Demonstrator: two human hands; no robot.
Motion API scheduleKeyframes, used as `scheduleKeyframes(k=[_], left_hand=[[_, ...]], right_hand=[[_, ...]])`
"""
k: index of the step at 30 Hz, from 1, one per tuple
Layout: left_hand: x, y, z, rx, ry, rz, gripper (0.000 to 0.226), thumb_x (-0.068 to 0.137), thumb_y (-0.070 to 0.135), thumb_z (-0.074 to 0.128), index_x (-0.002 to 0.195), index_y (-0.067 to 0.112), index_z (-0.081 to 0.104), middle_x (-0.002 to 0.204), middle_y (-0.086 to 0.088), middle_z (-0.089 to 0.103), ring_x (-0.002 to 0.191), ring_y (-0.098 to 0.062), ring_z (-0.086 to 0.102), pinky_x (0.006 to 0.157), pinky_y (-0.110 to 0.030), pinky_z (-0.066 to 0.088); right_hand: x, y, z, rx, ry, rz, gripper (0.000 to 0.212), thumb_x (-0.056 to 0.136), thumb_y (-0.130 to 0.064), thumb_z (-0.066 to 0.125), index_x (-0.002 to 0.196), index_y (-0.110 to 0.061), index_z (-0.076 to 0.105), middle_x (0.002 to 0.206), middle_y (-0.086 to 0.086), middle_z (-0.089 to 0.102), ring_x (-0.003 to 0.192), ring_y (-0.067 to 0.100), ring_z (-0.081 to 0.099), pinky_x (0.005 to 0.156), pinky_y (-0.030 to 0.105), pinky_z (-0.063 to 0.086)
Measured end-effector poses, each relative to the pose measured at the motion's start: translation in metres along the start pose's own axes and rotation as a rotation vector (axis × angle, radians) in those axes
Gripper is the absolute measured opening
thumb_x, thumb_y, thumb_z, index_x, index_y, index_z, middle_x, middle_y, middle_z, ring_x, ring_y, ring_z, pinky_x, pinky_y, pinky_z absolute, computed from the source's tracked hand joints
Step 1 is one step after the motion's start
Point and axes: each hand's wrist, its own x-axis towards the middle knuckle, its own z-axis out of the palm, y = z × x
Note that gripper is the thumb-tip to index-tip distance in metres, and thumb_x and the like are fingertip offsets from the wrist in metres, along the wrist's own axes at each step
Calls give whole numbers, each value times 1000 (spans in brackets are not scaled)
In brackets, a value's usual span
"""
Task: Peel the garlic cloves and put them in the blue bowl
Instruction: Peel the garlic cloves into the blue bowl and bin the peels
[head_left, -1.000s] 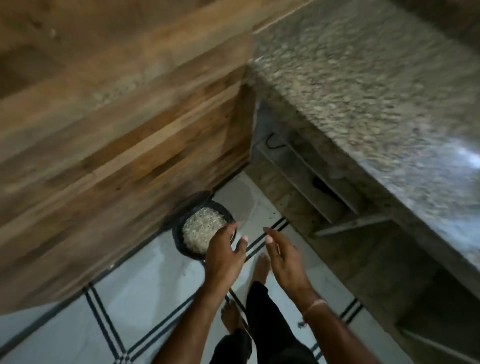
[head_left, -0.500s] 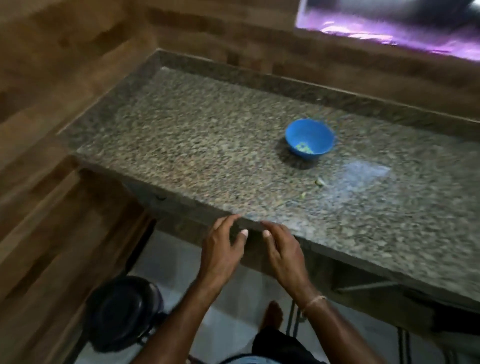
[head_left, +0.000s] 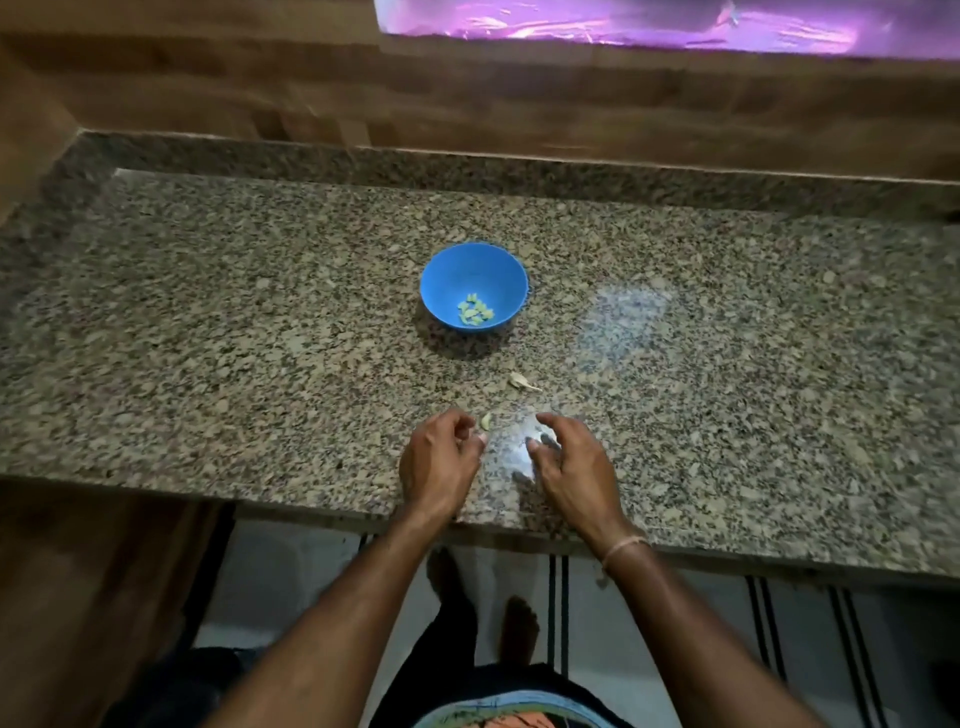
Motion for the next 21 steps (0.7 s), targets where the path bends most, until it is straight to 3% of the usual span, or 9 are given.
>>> scheduleKeyframes(k=[6, 11, 14, 17, 21], left_hand=[[45, -3, 23, 92, -67, 45, 16, 92, 39, 74, 97, 30, 62, 97, 13, 62, 85, -12, 58, 66, -28, 38], [51, -15, 27, 135, -81, 215, 12, 93, 23, 75, 97, 25, 64, 96, 8, 58, 88, -17, 55, 66, -32, 39], [53, -24, 27, 163, -90, 364, 18, 94, 14, 73, 97, 24, 59, 93, 7, 56, 85, -19, 51, 64, -36, 42], [56, -20, 19, 84, -72, 355, 19, 98, 15, 68, 94, 26, 53, 87, 10, 55, 81, -18, 51, 59, -37, 42], [86, 13, -1, -40, 46, 290, 8, 98, 17, 68, 99, 22, 62, 94, 11, 61, 85, -13, 55, 62, -29, 40]], right_hand=[[54, 2, -10, -227, -3, 114, 56, 101, -39, 66, 150, -20, 48, 149, 5, 51, 133, 23, 48, 104, 35, 44], [87, -1, 1, -432, -19, 207, 71, 88, -53, 76, 145, -24, 47, 151, 6, 41, 135, 29, 38, 108, 44, 35], [94, 0, 10, -457, 39, 240, 79, 82, -51, 83, 146, -24, 45, 155, 5, 37, 139, 28, 36, 114, 45, 30], [94, 4, 16, -484, 63, 237, 78, 82, -51, 83, 144, -24, 44, 153, 5, 37, 138, 27, 35, 114, 44, 29], [96, 6, 19, -489, 90, 228, 75, 79, -51, 86, 137, -25, 46, 148, 4, 38, 134, 26, 37, 111, 46, 31]])
